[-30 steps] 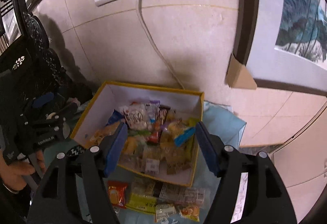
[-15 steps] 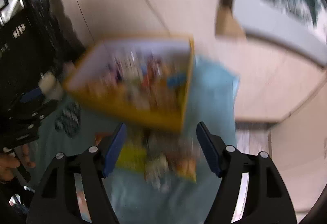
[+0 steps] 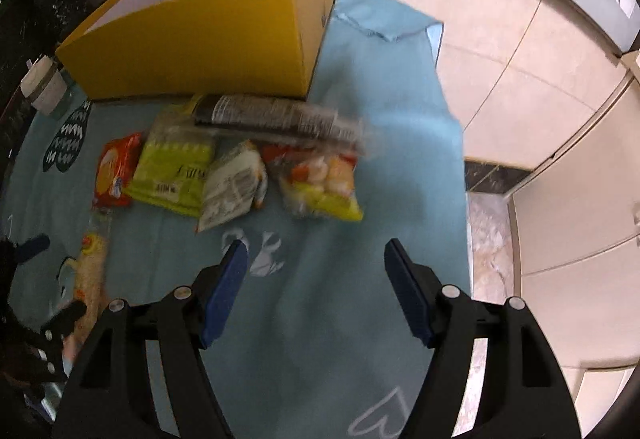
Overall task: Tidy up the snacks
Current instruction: 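Move the left tool to the long rice-stick bag while the right tool reaches the egg-cake bag, then grasp the rice-stick bag with the left tool while the right tool grasps the egg-cake bag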
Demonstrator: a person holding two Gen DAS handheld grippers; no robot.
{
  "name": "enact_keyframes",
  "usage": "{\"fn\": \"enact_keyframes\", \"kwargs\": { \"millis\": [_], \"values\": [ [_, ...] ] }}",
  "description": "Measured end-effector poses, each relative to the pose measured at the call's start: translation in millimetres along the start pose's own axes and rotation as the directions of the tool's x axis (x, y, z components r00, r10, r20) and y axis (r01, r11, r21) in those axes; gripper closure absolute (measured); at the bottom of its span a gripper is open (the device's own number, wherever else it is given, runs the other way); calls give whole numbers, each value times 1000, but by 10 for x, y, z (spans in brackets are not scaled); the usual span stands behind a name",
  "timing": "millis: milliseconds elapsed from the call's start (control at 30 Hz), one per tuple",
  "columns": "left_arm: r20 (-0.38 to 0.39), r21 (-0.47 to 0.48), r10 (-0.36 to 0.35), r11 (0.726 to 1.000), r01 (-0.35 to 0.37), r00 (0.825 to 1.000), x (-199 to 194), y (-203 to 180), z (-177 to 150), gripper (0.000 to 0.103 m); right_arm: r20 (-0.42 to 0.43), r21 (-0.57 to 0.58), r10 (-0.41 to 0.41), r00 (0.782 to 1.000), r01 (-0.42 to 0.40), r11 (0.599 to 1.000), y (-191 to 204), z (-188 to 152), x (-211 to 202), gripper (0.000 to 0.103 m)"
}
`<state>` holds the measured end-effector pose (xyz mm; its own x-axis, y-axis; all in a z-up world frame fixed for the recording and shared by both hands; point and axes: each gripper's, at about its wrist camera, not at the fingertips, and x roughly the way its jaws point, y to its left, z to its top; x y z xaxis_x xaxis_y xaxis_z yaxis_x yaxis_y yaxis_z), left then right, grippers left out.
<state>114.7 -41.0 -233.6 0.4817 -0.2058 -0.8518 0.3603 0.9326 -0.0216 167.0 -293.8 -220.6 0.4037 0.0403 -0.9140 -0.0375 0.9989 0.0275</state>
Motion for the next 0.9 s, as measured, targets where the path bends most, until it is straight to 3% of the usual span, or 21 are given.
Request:
{"fn": "enact_keyframes", "kwargs": {
  "millis": [267, 400, 600, 900],
  "values": [
    [-1, -23, 2, 1000, -2, 1000, 115, -96, -60, 3, -7, 39, -1, 1000, 1, 999, -143, 221, 197, 31],
    [-14, -38, 19, 999, -19, 1000, 215, -70, -41, 3, -23, 24, 20, 1000, -19, 1000, -80, 322, 320, 32],
    [-21, -17, 47, 999, -47, 999, 334, -87, 8, 2, -38, 13, -13, 999, 13, 1000, -1, 441, 495, 31],
    [19, -14, 49, 999, -49, 999, 333, -112, -32, 2, -88, 17, -21, 996, 22, 1000, -9, 412, 665, 35]
  ]
}}
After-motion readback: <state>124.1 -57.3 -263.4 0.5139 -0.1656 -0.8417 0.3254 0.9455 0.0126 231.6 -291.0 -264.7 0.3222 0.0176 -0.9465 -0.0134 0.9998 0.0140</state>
